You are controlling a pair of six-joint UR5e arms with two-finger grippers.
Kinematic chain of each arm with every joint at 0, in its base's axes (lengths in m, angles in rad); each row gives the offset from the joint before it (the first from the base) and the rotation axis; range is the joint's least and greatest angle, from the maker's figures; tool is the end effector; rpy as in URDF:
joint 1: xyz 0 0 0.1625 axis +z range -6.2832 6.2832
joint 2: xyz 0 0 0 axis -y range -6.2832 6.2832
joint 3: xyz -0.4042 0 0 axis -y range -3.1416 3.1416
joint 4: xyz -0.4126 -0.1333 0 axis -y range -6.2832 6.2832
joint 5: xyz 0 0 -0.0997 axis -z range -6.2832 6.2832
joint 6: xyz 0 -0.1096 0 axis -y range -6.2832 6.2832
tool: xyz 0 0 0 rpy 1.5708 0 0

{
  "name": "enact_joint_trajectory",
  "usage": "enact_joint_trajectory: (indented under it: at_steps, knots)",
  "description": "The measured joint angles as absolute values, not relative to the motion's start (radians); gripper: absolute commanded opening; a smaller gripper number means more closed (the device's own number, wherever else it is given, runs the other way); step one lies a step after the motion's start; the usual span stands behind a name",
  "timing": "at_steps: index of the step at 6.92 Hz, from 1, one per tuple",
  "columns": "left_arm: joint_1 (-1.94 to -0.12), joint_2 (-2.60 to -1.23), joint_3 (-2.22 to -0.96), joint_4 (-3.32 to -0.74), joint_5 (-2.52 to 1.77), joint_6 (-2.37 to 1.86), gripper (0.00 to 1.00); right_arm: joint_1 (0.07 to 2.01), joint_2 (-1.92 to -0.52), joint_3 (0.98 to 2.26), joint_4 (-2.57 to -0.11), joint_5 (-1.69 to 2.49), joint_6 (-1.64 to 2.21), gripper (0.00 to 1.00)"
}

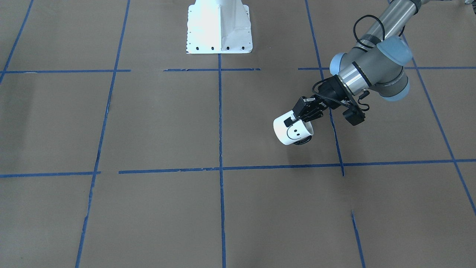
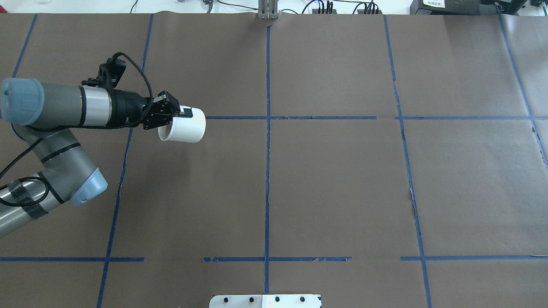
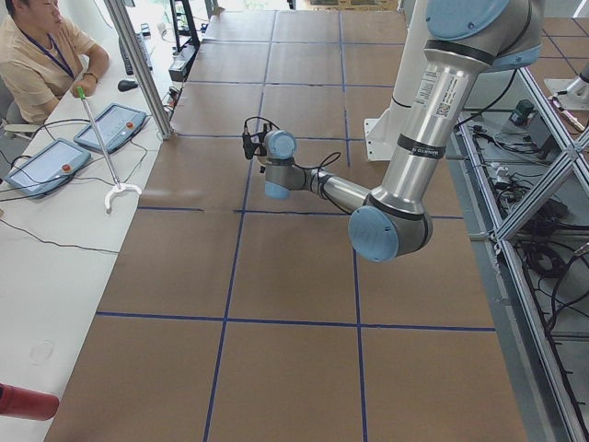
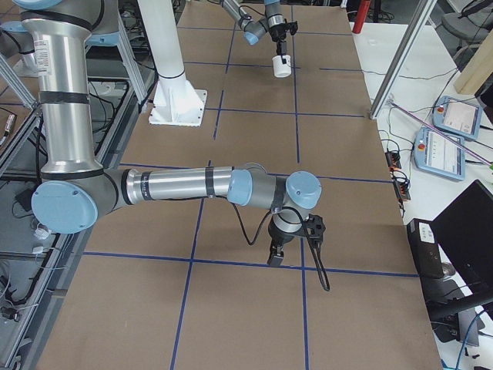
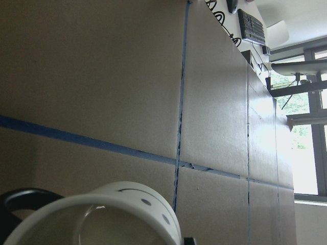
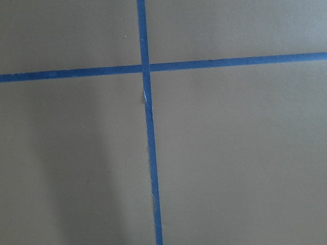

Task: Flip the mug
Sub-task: 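Carry the mug toward the table centre and rotate it upright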

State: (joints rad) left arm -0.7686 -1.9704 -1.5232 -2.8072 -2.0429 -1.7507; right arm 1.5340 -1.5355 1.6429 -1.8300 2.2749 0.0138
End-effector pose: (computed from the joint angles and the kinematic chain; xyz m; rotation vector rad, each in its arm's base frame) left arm 0.4024 -0.5052 0.2912 0.0995 1.5953 -0.3651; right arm 0.0435 -0.5124 0.6199 -0.1632 -0.6988 0.0314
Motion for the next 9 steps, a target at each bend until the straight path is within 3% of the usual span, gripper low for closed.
enact_joint_trajectory:
  at_steps: [3,5,7,9]
  knots:
    - [-0.712,-2.197,-1.602,-2.157,-1.947,-1.707,0.00,1.534,-1.535,1.643,-1.830,2.275,0.014,1.00]
    - [-0.637,-2.400,-1.524,-1.807,-1.879,-1.664,0.00,1.534,-1.535,1.643,-1.830,2.275,0.014,1.00]
    - [-0.553,-2.507,-1.401,-1.724,-1.769,-1.548,0.00,1.534,-1.535,1.643,-1.830,2.275,0.014,1.00]
    - [-0.495,-2.518,-1.380,-1.714,-1.737,-1.431,0.00,1.534,-1.535,1.643,-1.830,2.275,0.014,1.00]
